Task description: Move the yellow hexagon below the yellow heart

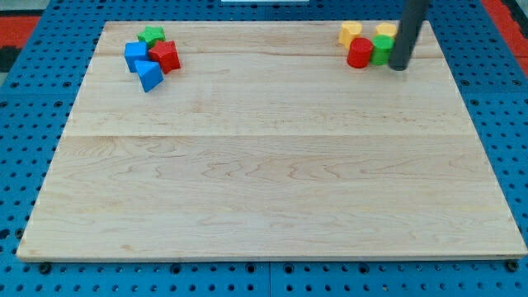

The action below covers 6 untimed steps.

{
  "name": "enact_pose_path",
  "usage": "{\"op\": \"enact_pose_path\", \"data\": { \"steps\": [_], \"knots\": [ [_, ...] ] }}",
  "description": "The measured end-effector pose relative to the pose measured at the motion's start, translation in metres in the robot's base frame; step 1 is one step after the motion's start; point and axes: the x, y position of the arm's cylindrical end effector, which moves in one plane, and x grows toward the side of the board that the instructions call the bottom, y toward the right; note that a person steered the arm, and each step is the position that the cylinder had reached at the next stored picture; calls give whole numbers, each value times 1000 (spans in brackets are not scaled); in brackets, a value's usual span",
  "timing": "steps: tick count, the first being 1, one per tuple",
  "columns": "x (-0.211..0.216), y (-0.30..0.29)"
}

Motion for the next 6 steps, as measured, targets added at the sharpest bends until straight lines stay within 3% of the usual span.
{"op": "enact_pose_path", "data": {
  "steps": [1, 2, 4, 6],
  "knots": [
    [-24, 35],
    [-46, 28],
    [-62, -39],
    [-105, -19]
  ]
}}
